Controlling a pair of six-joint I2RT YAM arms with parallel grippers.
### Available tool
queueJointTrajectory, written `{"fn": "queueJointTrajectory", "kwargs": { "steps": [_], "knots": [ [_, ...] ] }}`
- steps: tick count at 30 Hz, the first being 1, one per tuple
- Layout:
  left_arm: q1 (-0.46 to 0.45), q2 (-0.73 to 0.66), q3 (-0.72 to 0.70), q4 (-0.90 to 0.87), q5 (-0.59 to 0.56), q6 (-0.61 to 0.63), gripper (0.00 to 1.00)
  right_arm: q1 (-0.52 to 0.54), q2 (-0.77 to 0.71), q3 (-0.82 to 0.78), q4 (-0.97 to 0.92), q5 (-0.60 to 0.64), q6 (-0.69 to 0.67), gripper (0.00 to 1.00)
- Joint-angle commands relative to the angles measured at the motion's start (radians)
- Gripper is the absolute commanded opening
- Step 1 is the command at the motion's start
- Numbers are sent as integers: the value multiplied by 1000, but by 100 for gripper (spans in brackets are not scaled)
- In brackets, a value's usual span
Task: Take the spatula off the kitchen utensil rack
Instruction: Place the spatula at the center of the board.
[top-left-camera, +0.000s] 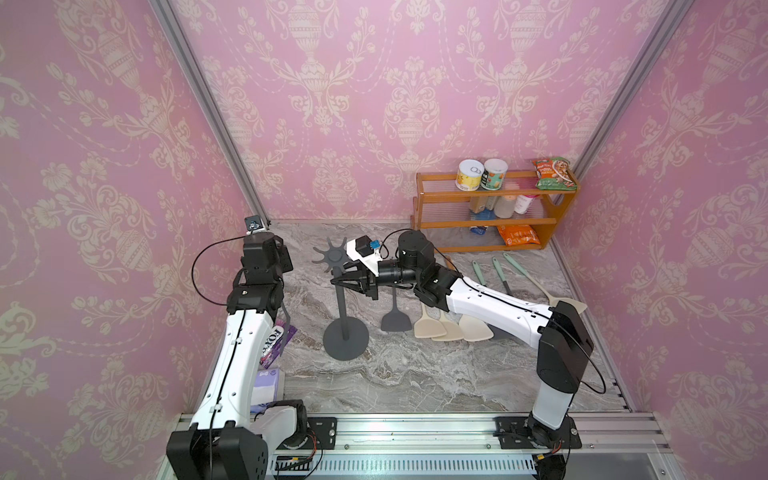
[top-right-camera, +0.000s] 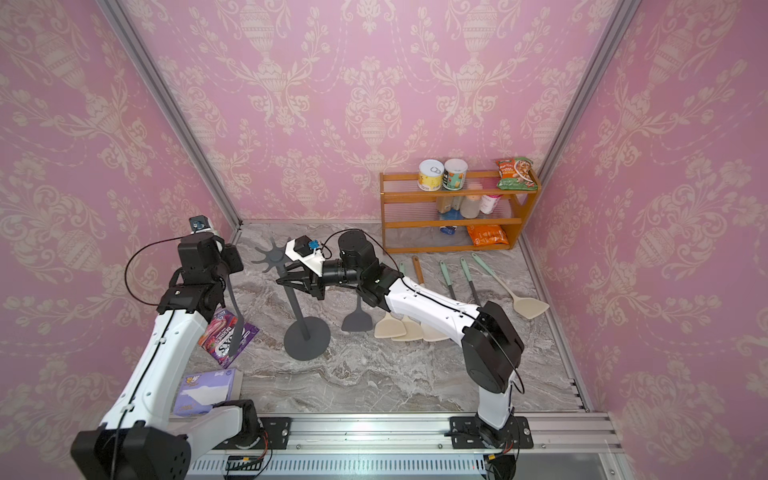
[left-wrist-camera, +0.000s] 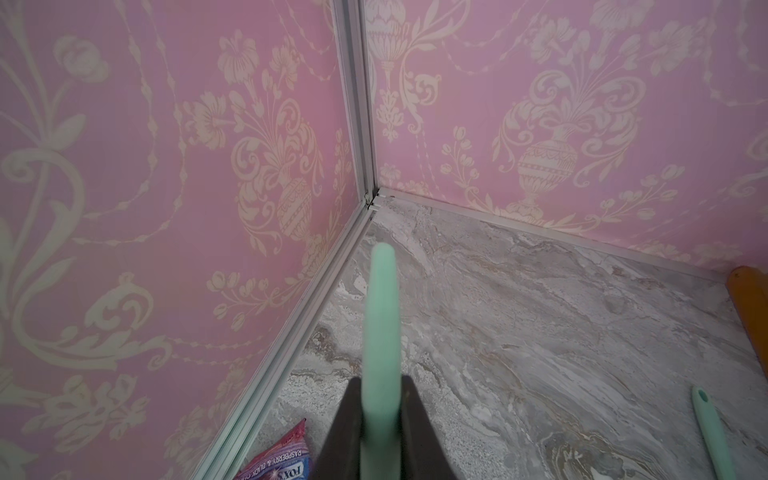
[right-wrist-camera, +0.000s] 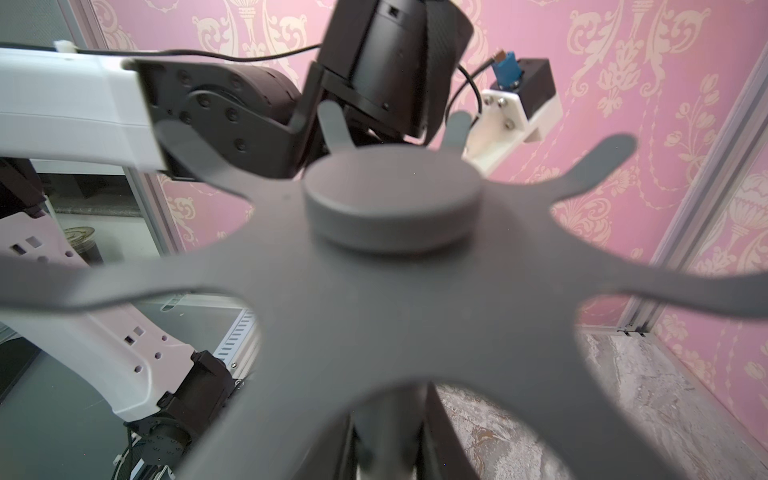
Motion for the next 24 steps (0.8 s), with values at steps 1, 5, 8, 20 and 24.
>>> {"fn": "queueJointTrajectory", "kwargs": {
  "steps": [1, 5, 8, 20, 24],
  "knots": [
    [27, 94, 55, 66, 99, -53, 0, -9, -11, -7, -163, -29, -12, 0],
    [28, 248, 122, 126, 211, -108, 0, -9, 0, 12, -172, -36, -8, 0],
    [22, 372, 204, 160, 268, -151, 0, -9, 14, 31, -184, -43, -4, 0],
    [-58, 838, 716, -107, 185, -48, 0, -9, 45, 74, -230, -14, -18, 0],
    [-101, 926, 804, -165, 101, -37, 0, -9, 70, 93, -237, -14, -16, 0]
  ]
}}
